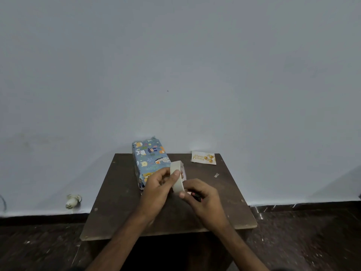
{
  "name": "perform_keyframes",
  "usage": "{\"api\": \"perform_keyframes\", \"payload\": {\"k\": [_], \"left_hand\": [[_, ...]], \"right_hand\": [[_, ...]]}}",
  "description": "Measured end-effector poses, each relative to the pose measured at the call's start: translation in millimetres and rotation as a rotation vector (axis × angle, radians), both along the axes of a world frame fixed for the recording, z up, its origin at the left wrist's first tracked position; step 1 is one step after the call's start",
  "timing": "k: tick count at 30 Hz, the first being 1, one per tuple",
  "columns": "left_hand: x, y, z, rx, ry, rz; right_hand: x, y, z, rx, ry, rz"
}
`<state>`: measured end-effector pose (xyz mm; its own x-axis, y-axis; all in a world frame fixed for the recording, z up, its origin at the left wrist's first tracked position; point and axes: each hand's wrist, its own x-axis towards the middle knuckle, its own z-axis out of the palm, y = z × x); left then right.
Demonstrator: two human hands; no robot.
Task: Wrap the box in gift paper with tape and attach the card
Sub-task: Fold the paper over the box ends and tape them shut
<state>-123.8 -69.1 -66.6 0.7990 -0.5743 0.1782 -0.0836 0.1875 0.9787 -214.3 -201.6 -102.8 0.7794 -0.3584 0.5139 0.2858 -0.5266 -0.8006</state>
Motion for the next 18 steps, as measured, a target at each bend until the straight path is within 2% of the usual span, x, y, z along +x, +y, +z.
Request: {"api": "perform_keyframes", "payload": {"k": [4,10,12,15,18], "left_hand": [[3.6,2.1,-6.8,0.091,-0.135,-0.053],[4.4,2.9,-12.9,0.199,-0.273,-0.028],[5.7,3.4,-14.6,0.231,-0.319,-0.024],[3.8,2.5,-16.4,0.271,-0.384,-0.011],[4.6,6.6,-16.4,0.31,-0.419,0.001]], "right_hand": [[3.0,1.9,8.3,0.099,-0.066,-0.13],[10.2,-0.7,13.4,0.059,-0.077,-0.178],[9.2,-3.3,14.7,-0.034,-0.094,-0.214],[6.9,-6.2,15.7,-0.292,-0.134,-0.257],[4.6,-7.6,15.9,-0.356,-0.068,-0.221]]}}
